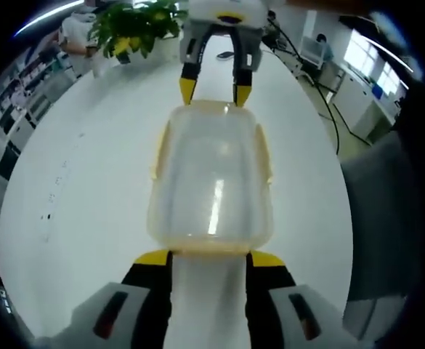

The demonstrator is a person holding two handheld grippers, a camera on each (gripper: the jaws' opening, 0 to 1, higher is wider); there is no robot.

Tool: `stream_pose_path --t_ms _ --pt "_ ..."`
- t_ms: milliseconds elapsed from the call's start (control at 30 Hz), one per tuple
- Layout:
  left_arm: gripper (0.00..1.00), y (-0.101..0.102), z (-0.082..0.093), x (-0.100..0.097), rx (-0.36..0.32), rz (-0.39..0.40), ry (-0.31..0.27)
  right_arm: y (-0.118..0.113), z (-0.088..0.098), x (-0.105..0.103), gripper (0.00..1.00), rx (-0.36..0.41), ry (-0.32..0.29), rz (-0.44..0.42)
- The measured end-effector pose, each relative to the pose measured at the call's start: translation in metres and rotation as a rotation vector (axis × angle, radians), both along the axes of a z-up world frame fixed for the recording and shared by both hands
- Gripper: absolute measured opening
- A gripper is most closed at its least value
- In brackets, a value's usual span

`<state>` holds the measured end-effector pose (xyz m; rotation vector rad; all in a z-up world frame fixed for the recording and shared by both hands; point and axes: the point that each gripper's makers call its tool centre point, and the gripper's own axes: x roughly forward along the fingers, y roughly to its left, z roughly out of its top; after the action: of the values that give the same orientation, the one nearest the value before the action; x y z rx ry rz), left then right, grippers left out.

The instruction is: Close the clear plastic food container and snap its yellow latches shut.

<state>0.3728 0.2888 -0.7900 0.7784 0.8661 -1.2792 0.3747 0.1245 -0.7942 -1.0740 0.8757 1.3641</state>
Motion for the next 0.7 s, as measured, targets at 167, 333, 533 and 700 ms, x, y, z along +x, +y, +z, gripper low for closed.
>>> stream_pose_path --t_ms 167,333,533,700 --pt "0.34 -0.001 0.001 0.002 -0.011 0.014 -0.009 -0.001 0.004 0.004 0.40 0.020 0.004 -0.036" --pt "0.34 0.002 0.003 0.001 -0.054 0.066 0.012 -0.003 0.012 0.002 0.41 0.071 0.043 -0.120" --pt "0.32 0.006 0.011 -0.004 -0.134 0.131 0.071 -0.005 0.020 -0.006 0.42 0.219 0.144 -0.311" --pt "0.31 0.012 0.014 -0.006 -0.169 0.213 0.093 -0.004 0.028 -0.009 0.38 0.306 0.170 -0.447"
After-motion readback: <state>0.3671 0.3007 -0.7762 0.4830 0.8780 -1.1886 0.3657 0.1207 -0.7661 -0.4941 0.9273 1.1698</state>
